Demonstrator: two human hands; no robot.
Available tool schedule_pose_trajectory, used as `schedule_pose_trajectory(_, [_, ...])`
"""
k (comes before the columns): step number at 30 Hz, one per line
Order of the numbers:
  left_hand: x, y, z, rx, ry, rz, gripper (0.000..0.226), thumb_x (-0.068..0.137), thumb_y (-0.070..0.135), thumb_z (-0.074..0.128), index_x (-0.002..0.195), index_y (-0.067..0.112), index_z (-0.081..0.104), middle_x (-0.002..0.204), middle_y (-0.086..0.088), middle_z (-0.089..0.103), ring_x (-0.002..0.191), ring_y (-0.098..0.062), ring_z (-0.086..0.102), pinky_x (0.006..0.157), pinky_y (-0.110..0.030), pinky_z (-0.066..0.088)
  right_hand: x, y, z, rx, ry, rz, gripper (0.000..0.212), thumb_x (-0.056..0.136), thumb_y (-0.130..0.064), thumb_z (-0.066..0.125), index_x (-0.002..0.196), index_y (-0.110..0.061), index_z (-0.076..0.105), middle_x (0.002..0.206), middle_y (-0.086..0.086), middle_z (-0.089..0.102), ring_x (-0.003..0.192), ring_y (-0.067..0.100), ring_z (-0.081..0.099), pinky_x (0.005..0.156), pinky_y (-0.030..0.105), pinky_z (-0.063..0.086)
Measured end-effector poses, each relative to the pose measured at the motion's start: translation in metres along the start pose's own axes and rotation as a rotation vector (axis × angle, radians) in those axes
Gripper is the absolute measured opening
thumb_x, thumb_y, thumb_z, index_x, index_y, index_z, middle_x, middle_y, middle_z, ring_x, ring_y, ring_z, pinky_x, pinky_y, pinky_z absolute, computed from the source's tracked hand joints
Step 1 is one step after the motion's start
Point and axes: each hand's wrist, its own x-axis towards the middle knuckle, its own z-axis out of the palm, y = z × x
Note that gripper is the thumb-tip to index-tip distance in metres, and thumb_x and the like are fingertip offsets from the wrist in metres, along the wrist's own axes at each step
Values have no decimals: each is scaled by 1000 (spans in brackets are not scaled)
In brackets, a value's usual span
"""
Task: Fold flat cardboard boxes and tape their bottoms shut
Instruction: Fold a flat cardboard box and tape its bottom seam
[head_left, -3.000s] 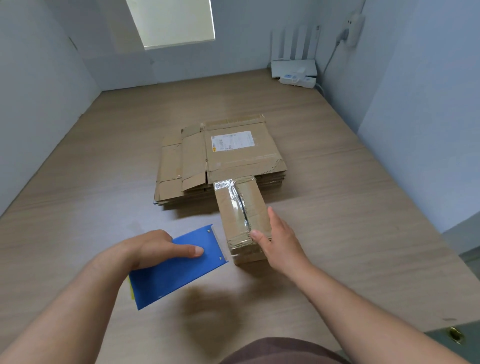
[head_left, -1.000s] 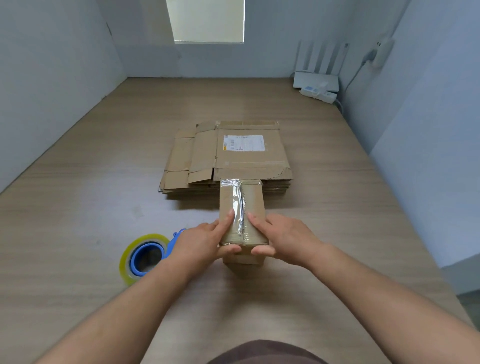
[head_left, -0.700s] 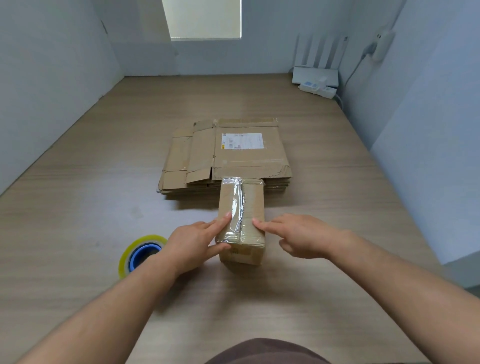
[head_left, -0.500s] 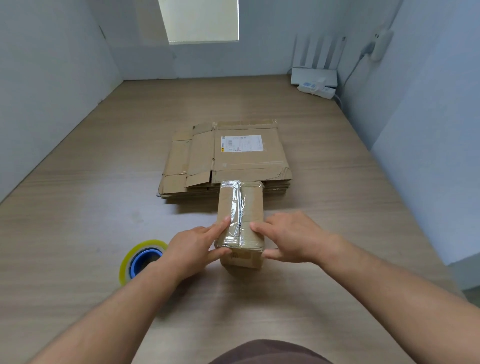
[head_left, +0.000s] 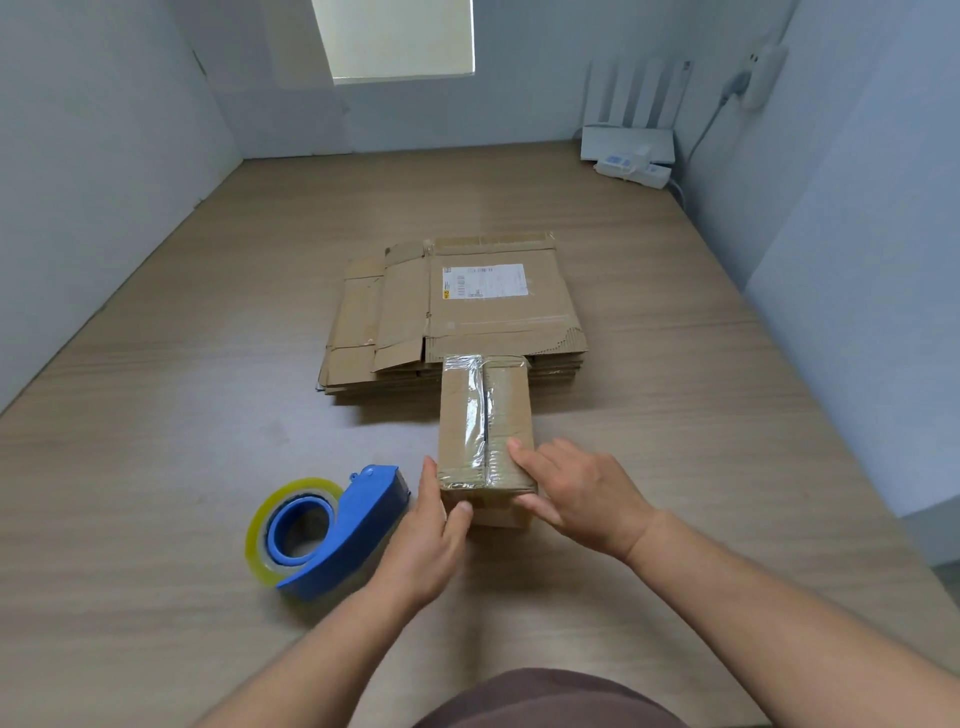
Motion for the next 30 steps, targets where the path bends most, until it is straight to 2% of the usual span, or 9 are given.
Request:
schedule_pose_trajectory(2, [-1, -3, -20, 71, -120, 78, 67, 98, 17, 40, 152, 34, 3, 145, 4, 45, 123, -11, 49, 100, -23, 37, -2, 0, 1, -1, 17, 2, 61, 61, -36, 88, 110, -4, 70, 75, 4, 65, 64, 23, 63, 38, 23, 43])
schedule_pose_trajectory(4, [-1, -4, -43, 183, -186, 146, 72, 99, 16, 41, 147, 44, -5, 148, 12, 39, 128, -2, 44, 104, -20, 35, -2, 2, 2, -3, 35, -3, 61, 60, -35, 88, 110, -4, 70, 75, 4, 65, 64, 22, 63, 39, 23, 44])
schedule_pose_trajectory(6, [6, 0, -61, 432, -164, 231, 75, 99, 31, 46, 143, 53, -11, 144, 15, 41, 124, 0, 47, 104, -24, 40, -1, 4, 3, 5, 39, -10, 62, 60, -34, 88, 110, -3, 69, 75, 5, 66, 64, 22, 63, 40, 23, 45])
schedule_pose_trajectory(9, [20, 12, -70, 738, -91, 346, 63, 97, 44, 46, 150, 43, 12, 144, 12, 44, 109, -7, 55, 94, -25, 45, 1, 5, 5, 28, 33, -18, 62, 62, -33, 88, 111, -1, 68, 76, 7, 66, 65, 24, 64, 40, 25, 48])
schedule_pose_trajectory(12, [28, 16, -67, 764, -23, 402, 52, 96, 42, 50, 144, 31, 35, 136, 10, 51, 106, -10, 56, 87, -23, 45, 2, 5, 6, 51, 36, -21, 63, 61, -31, 89, 111, 0, 68, 76, 8, 66, 66, 25, 64, 42, 27, 50])
schedule_pose_trajectory(18, [34, 1, -60, 656, 8, 416, 40, 91, 42, 58, 127, 27, 48, 121, 8, 61, 85, -4, 53, 75, -20, 45, 5, 4, 8, 53, 48, -21, 66, 54, -30, 92, 107, 1, 69, 75, 9, 66, 63, 25, 63, 42, 24, 49])
schedule_pose_trajectory(22, [25, -1, -52, 341, 21, 235, 52, 89, 37, 63, 135, 30, 39, 117, 9, 62, 101, -10, 59, 91, -30, 50, 3, 2, 7, 50, 59, -23, 63, 54, -24, 92, 106, 3, 68, 75, 10, 65, 62, 27, 63, 44, 26, 50])
schedule_pose_trajectory(25, [-2, -4, -30, 112, 82, 154, 69, 93, 28, 59, 150, 33, 19, 124, 18, 54, 112, -5, 57, 98, -25, 43, 2, 0, 6, 35, 44, -2, 64, 53, -24, 92, 106, 3, 69, 74, 10, 65, 62, 26, 63, 45, 25, 51])
schedule_pose_trajectory(30, [-25, -1, 9, 231, 58, 60, 74, 100, 28, 40, 152, 17, -12, 156, 0, 26, 137, -19, 36, 106, -29, 33, 3, -3, 6, 29, 13, 26, 65, 53, -24, 92, 108, 2, 68, 75, 10, 66, 64, 27, 63, 45, 26, 51])
